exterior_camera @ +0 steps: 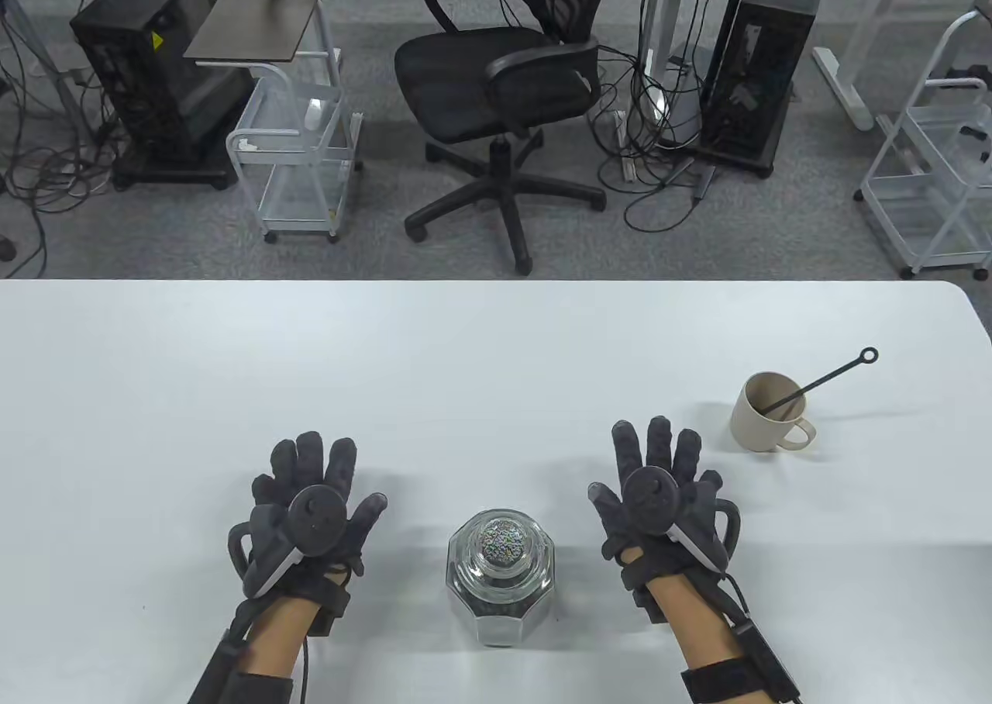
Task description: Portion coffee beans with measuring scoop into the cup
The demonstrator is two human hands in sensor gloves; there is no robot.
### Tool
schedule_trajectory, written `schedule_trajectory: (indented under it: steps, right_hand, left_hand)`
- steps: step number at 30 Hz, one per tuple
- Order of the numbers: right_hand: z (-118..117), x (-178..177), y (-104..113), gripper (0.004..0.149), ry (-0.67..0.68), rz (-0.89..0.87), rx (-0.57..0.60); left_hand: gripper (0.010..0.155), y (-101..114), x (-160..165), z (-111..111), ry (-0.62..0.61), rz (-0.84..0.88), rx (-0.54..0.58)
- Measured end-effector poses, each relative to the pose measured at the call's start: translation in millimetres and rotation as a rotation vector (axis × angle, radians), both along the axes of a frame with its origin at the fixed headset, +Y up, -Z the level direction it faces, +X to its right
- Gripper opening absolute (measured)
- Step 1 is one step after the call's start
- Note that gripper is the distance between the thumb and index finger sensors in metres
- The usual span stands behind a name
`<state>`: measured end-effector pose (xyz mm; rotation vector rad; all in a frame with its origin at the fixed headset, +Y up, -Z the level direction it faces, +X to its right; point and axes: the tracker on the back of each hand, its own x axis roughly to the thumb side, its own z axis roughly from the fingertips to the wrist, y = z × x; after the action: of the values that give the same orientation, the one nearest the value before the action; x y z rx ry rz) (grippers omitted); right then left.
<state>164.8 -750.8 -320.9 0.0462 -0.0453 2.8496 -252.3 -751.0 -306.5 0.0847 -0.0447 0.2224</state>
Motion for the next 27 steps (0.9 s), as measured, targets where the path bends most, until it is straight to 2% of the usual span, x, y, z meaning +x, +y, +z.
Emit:
schedule_trajectory:
  steps: [12,16,18,20,22,25,27]
  right_hand:
    - [-2.5,12.3,-1.9,0.079,-0.044,-0.033,-0.018]
    - [0.0,12.7,9.0,0.079,-0.027,-0.092,0.021]
    - [4.1,11.6,20.9,0.078,0.002,-0.19,0.078]
    - [9.0,9.1,35.0,0.077,0.048,-0.31,0.142]
    - [13.9,4.2,47.1,0.076,0.121,-0.457,0.15]
    - [22.8,-12.1,60.8,0.075,0.306,-0.724,0.16]
    - [28.3,-27.6,64.9,0.077,0.466,-0.8,0.122]
  left_hand:
    - [0.084,0.5,-0.4,0.8,0.007,0.008,0.003]
    - [0.084,-0.1,-0.9,0.5,0.01,0.01,-0.005]
    - [0.084,-0.1,-1.2,0.5,0.011,0.009,-0.009]
    - [0.084,0.2,-1.5,0.4,0.013,0.012,-0.013]
    - [0.084,0.6,-2.1,0.4,0.014,0.018,-0.013]
    - [0.084,0.6,-2.4,0.3,0.014,0.02,-0.014]
    - [0.084,0.7,-2.6,0.1,0.014,0.024,-0.016]
